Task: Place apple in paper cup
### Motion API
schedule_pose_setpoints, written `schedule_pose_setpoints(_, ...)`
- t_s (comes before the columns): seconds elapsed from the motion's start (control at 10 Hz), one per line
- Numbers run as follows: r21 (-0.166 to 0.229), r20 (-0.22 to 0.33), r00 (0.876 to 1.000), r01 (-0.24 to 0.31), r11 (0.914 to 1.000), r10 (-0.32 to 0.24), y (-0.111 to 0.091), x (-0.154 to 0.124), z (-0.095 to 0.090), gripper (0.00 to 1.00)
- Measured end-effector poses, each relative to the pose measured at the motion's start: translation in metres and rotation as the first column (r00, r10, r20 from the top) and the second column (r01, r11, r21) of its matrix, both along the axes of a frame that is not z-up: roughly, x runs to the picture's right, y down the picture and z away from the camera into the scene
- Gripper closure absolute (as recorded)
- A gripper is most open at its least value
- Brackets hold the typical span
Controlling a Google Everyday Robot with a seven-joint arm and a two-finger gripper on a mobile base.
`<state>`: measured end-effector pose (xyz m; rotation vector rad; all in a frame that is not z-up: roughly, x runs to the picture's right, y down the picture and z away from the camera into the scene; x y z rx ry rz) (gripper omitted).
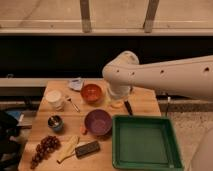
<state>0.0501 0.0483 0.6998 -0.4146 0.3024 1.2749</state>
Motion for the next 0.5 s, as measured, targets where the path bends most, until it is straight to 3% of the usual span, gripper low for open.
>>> schedule_pose_setpoints(0.3,0.029,0.082,0.997,0.013,0.9995,-0.015,-0.019,-0.049,0.006,1.00)
schedule_pose_setpoints(0.5,0.030,0.078,0.997,0.011,0.9995,-0.013,-0.019,-0.046,0.006,1.00)
